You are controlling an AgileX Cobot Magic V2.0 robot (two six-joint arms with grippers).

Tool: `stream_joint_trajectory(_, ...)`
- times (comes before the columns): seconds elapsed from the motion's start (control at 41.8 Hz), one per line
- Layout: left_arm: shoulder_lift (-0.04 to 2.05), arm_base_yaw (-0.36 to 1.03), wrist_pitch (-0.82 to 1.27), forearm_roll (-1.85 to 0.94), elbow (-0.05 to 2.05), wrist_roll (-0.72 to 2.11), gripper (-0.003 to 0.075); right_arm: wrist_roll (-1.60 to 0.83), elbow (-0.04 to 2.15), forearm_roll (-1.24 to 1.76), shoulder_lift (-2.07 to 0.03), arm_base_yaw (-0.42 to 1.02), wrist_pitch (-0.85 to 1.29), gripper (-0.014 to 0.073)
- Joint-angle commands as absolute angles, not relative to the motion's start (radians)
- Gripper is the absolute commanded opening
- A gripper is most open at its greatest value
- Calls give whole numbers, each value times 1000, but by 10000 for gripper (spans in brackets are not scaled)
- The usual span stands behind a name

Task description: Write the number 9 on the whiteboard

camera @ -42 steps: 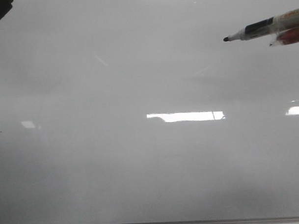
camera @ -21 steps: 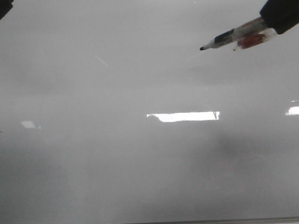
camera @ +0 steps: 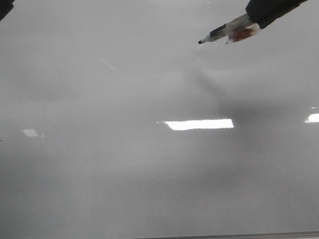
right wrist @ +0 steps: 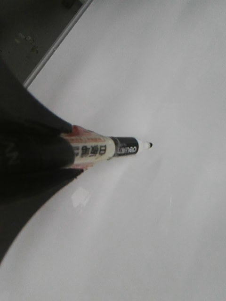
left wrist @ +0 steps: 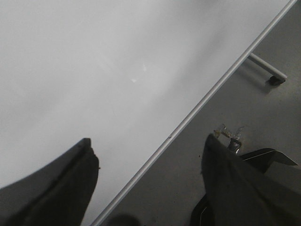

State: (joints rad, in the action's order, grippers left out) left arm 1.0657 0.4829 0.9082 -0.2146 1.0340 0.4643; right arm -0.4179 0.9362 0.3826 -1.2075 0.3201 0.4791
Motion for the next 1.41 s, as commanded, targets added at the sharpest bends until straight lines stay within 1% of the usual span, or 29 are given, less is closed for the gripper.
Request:
stream_joint_trajectory(0.0,1048,483,855,-237,1058,451,462,-432,974,407,-1203,313,389,-68)
stream_joint_trajectory(0.43,1048,483,855,-237,1058,451,462,-433,974,407,-1218,313,321,-68)
stream_joint_trajectory(1.387,1048,483,855,-237,1058,451,462,-433,971,407,-1218,313,357,-68)
